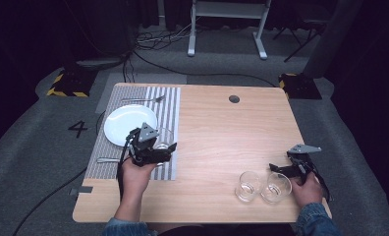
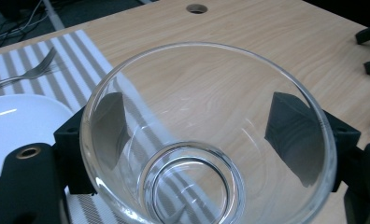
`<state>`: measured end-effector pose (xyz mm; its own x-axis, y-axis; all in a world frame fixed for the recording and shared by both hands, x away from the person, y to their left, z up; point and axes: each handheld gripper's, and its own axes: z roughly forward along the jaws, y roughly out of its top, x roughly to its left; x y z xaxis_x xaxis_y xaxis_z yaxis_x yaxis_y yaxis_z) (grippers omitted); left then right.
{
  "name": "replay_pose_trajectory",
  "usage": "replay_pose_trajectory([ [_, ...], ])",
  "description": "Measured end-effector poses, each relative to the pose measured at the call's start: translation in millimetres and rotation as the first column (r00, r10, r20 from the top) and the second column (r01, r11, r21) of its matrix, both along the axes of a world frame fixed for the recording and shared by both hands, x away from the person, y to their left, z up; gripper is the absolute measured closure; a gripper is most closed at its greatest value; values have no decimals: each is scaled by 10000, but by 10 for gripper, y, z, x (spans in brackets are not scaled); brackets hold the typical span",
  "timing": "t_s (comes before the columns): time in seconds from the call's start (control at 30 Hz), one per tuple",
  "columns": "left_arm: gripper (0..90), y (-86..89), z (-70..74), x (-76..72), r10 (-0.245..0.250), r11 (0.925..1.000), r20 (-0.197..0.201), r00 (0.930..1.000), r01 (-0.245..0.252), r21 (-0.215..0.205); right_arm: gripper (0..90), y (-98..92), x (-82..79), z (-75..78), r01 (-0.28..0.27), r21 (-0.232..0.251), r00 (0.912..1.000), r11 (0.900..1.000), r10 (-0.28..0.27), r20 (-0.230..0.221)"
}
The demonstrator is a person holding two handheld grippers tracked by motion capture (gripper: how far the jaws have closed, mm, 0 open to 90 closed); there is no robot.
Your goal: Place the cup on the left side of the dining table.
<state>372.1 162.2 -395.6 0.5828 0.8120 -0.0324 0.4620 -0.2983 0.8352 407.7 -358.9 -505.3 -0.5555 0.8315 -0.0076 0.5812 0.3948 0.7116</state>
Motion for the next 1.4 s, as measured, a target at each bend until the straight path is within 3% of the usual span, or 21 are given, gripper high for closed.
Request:
replay_pose_trajectory([
  [0.2, 188, 151, -72, 110, 744, 9971, -75, 9972, -742, 191, 8, 0, 1, 0, -1, 1, 10000, 10000, 1, -2],
  [0.47, 188, 257, -259, 277, 1177, 9929, -522, 9917, -1166, 243, 7, -1, 1, 0, 0, 0, 10000, 10000, 0, -3],
  [0.8, 188, 307, -461, 413, 1293, 9914, -1270, 9834, -1259, 347, 7, 1, 2, 0, 50, -10, 10000, 10000, -50, -4],
  [0.97, 188, 318, -566, 476, 1365, 9899, -1589, 9778, -1284, 604, 7, 1, 2, 1, 51, -8, 10000, 10000, -51, -7],
  [1.17, 188, 321, -637, 501, 1436, 9882, -1809, 9730, -1313, 785, 7, 1, 2, 1, 50, -9, 10000, 10000, -50, -5],
  [1.4, 183, 298, -628, 497, 1552, 9849, -1806, 9712, -1378, 1049, 7, 1, 2, 1, 49, -10, 10000, 10000, -49, -7],
])
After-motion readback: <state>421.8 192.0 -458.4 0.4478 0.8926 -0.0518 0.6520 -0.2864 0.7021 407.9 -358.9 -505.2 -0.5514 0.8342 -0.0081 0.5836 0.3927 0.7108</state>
